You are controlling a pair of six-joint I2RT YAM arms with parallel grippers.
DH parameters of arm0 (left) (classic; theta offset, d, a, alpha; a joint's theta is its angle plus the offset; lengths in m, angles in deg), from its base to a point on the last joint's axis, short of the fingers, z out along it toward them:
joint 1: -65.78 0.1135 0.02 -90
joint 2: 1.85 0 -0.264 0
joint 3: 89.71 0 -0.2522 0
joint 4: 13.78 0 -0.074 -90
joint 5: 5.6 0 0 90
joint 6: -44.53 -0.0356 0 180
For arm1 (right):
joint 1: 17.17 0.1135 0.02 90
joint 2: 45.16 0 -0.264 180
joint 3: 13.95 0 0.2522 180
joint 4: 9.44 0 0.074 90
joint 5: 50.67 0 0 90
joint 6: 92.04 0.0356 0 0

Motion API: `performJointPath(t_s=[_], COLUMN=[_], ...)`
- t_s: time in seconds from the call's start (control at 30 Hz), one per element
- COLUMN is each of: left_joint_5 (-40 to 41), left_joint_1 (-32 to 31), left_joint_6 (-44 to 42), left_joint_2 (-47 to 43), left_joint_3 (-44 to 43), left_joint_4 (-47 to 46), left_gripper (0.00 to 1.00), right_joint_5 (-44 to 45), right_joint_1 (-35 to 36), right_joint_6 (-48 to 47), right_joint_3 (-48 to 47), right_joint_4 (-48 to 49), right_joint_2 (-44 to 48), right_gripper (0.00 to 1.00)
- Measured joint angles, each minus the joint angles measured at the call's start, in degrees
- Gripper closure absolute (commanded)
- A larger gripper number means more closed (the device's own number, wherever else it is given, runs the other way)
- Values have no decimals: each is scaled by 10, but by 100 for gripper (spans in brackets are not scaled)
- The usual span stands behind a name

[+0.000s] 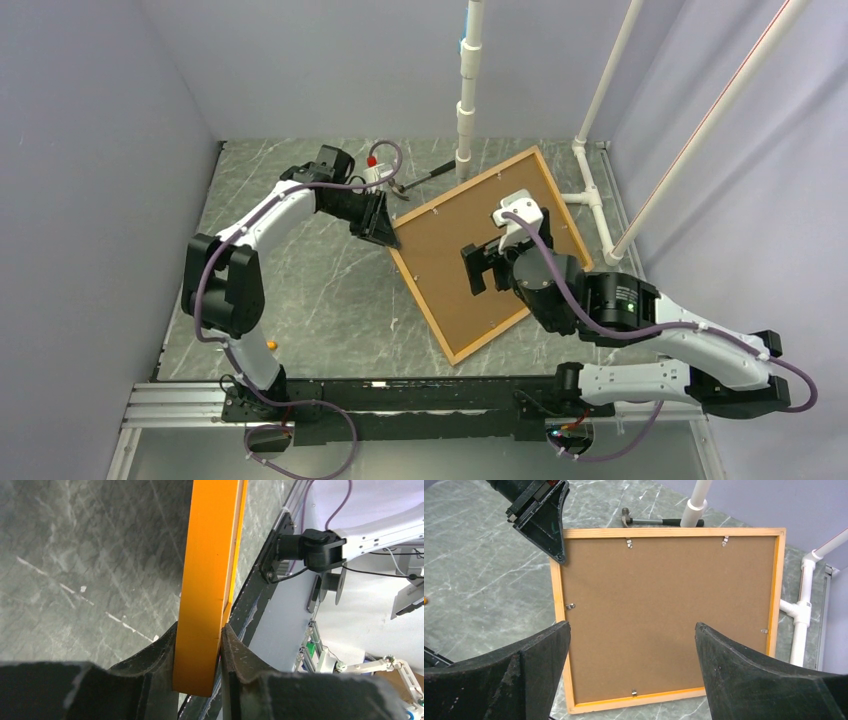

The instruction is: Take the photo out of the frame

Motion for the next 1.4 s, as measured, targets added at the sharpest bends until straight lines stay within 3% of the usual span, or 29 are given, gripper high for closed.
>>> performJointPath(t_s=[0.1, 0.23, 0.37, 0.47, 0.77, 1.0, 1.2, 1.3, 1.4], left_joint_5=[9, 11, 19, 24, 38, 44, 50, 57, 63], left_joint_1=[0, -1, -1, -2, -4, -4, -4, -4, -4], left_joint_6=[-3, -4, -4, -4, -5, -5, -5, -4, -3], left_joint_2=[8, 22, 30, 30, 31, 37, 42, 45, 48], left_joint_3=[0, 1, 5, 10, 10, 10, 11, 13, 13], left_joint_4=[10, 12, 12, 14, 14, 14, 13, 11, 9], left_gripper=[100, 100, 100, 100, 100, 100, 100, 100, 100], right_joint_5=[-9, -87, -177, -233, -347, -367, -327, -282, -243], right_joint_1=[-3, -37, -84, -99, -98, -80, -42, -19, 14], right_joint_6=[9, 50, 106, 147, 226, 249, 263, 269, 283], right_joint_3=[16, 73, 126, 150, 192, 207, 206, 192, 160], right_joint_4=[10, 39, 45, 45, 47, 65, 68, 47, 19], right_joint_2=[-11, -33, -85, -129, -223, -273, -330, -351, -386], right_gripper=[4, 6, 24, 30, 40, 45, 64, 85, 100])
